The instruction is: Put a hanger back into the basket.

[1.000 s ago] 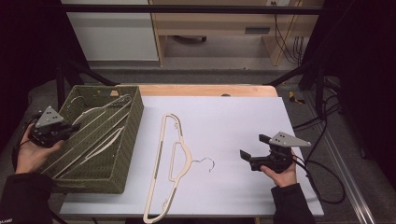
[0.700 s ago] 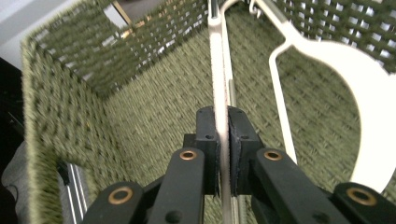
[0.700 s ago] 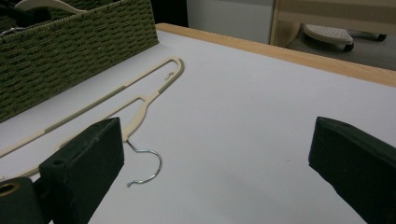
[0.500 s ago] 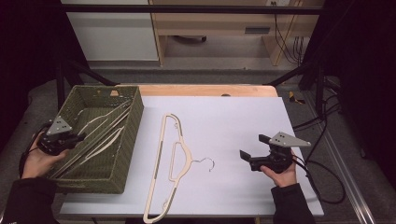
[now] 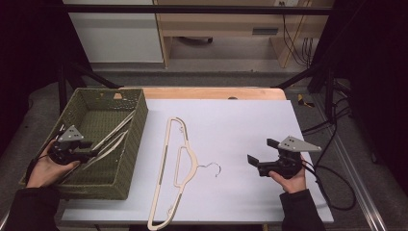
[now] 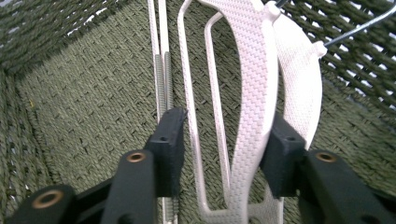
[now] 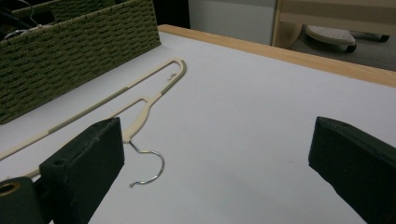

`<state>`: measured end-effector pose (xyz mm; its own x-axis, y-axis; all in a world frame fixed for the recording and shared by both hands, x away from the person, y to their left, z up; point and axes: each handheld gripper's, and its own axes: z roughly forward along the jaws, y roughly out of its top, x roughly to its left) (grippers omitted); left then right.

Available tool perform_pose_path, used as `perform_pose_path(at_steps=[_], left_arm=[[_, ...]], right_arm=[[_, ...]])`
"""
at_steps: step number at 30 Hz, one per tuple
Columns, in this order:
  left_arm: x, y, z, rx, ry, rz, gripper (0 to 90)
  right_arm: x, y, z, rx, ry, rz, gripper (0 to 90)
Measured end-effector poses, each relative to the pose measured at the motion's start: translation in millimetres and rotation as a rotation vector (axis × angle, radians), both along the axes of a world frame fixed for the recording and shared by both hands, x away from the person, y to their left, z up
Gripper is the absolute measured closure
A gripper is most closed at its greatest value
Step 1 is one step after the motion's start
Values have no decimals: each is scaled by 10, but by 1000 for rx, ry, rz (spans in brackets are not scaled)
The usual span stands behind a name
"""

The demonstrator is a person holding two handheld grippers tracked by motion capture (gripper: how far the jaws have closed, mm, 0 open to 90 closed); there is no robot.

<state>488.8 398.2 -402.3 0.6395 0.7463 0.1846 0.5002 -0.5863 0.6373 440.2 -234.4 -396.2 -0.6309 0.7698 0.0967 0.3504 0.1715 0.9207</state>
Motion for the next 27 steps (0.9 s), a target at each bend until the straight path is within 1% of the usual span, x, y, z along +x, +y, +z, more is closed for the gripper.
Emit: perform_pose_path(at_steps=[2, 5, 6, 8, 9, 10, 12, 13, 14, 15, 16, 17, 18, 21, 23, 25, 26, 27], left_arm=[[-4, -8, -1, 10, 5, -2, 489], [-10, -19, 2, 14, 0, 8, 428], [-13, -20, 8, 10, -2, 12, 412], [-18, -17, 23, -2, 0, 22, 350], [-19, -17, 29, -8, -2, 26, 302], [-23, -13, 46, 2, -2, 30, 281], [-34, -14, 74, -2, -4, 42, 224], [-43, -15, 88, -14, -16, 54, 183], [-50, -12, 105, -20, -27, 62, 169], [-59, -12, 126, -40, -43, 78, 158], [-69, 0, 167, -51, -44, 84, 128], [-81, -2, 192, -74, -58, 97, 113], [-91, 6, 222, -73, -63, 97, 108], [-150, -15, 335, -132, -105, 120, 87], [-191, -45, 394, -164, -139, 116, 92], [-255, -120, 476, -208, -194, 101, 93], [-274, -142, 503, -217, -202, 91, 105], [-297, -184, 534, -240, -223, 83, 116]], right_arm=[[-2, -6, 1, -2, -1, 4, 42], [-1, -7, 1, -3, -1, 3, 42], [-2, -4, 1, -2, -1, 2, 42], [-2, -3, 1, -1, 0, 1, 42], [-2, -4, 1, -2, 0, 1, 42], [-3, -6, 1, -3, -1, 4, 42], [-2, -8, 3, -3, -4, 4, 42], [-3, -6, 5, 0, -5, -1, 42], [-5, -6, 5, 2, -3, -2, 41], [-4, -7, 7, 2, -5, -2, 41], [-6, -8, 8, 2, -5, -3, 41], [-7, -10, 10, 2, -5, -2, 41], [-8, -10, 10, 3, -4, -2, 42], [-9, -6, 10, 4, -4, 2, 45], [-11, -5, 10, 4, -1, 7, 44], [-12, 2, 11, 13, 3, 11, 39], [-7, 9, 10, 23, -1, 11, 37], [-7, 11, 10, 28, -2, 13, 37]])
